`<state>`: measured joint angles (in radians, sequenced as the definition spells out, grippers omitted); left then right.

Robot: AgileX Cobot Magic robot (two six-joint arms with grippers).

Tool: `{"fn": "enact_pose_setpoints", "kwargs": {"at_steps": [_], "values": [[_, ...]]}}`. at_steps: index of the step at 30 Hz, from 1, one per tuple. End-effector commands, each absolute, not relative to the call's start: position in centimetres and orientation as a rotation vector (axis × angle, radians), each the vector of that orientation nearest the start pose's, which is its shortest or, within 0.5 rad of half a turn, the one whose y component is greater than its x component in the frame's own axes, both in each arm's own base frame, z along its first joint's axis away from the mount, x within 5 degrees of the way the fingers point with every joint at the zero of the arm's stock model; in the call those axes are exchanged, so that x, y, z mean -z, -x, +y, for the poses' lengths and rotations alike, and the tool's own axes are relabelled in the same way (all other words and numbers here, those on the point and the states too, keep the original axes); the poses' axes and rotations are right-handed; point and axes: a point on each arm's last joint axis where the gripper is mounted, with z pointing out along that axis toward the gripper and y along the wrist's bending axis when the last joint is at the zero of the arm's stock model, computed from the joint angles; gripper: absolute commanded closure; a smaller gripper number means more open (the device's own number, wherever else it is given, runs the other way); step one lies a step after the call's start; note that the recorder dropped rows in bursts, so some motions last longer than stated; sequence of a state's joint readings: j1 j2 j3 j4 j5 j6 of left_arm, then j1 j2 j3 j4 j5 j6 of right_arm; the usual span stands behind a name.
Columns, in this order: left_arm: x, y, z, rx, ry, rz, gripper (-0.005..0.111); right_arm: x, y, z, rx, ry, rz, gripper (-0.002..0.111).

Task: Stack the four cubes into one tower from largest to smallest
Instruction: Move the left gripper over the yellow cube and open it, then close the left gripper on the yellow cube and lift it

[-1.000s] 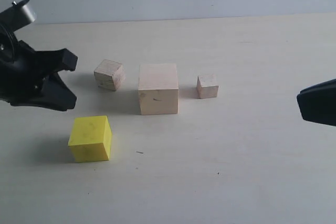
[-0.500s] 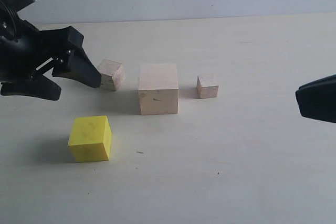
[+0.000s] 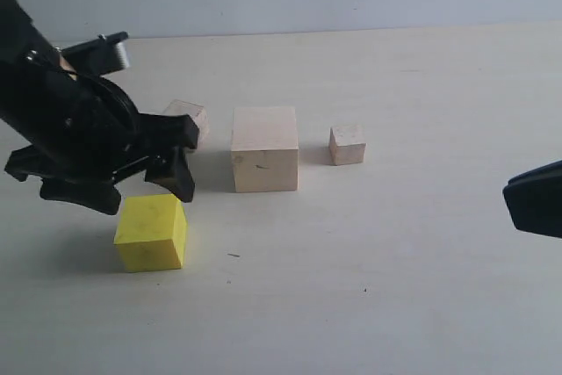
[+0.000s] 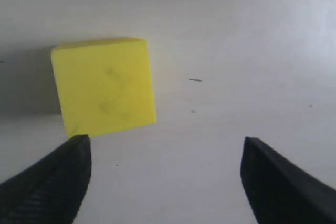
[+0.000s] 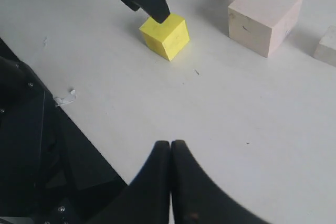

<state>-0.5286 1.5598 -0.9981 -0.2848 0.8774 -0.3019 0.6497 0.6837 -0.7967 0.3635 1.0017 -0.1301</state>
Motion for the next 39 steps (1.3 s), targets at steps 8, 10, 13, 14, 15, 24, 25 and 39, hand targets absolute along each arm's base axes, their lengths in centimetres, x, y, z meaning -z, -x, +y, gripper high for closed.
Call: {"fn": "enact_pose_setpoints", "kwargs": {"at_steps": [8, 10, 13, 14, 15, 24, 25, 39], "values": [[-22.9, -26.4, -16.6, 0.133, 0.050, 3.020, 0.031, -34.2, -6.9, 8.6, -0.686, 0.850, 2.251, 0.108], [-22.7, -26.5, -16.7, 0.135, 0.059, 3.025, 0.031, -34.2, -7.0, 8.6, -0.687, 0.845, 2.244, 0.108], [-21.9, -26.6, -16.8, 0.105, 0.074, 3.058, 0.031, -34.2, -7.0, 8.6, -0.682, 0.844, 2.241, 0.108], [-21.6, -26.7, -16.8, 0.096, 0.077, 3.068, 0.031, -34.2, -7.0, 8.6, -0.680, 0.845, 2.241, 0.108], [-21.2, -26.8, -16.9, 0.085, 0.077, 3.079, 0.031, -34.2, -7.0, 8.6, -0.677, 0.845, 2.240, 0.108], [-19.4, -27.1, -17.7, 0.124, 0.093, 3.133, 0.031, -34.2, -7.0, 8.6, -0.674, 0.847, 2.242, 0.108], [-19.2, -27.2, -17.7, 0.129, 0.093, 3.140, 0.031, -34.2, -7.0, 8.6, -0.674, 0.847, 2.242, 0.108], [-17.0, -27.6, -18.2, 0.123, 0.088, 3.179, 0.031, -34.2, -7.0, 8.6, -0.673, 0.849, 2.245, 0.108]]}}
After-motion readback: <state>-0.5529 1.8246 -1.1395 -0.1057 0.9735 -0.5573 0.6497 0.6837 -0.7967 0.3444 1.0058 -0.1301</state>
